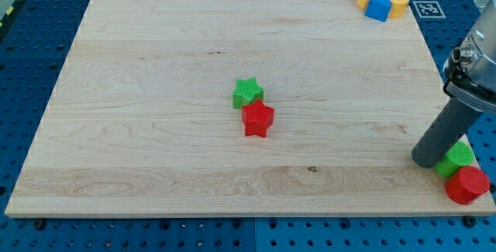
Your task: Move your arm towards the red star
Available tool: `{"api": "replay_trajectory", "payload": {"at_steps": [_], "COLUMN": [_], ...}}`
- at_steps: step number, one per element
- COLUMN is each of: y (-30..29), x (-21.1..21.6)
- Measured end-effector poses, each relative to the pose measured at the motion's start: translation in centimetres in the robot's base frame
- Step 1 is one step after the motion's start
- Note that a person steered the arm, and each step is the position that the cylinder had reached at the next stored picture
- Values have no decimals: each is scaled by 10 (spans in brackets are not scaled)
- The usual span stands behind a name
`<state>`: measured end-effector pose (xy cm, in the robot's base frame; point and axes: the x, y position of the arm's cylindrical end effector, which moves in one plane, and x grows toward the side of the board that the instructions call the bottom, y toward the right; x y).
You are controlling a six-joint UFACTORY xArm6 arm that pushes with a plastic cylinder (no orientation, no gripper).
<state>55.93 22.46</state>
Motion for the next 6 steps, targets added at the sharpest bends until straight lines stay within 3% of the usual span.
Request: {"api": "replay_trajectory", "payload": {"at_steps": [1, 3, 4, 5, 6], "y": [-48, -235, -301, -298, -269], "x": [1, -8, -44, -74, -68]}}
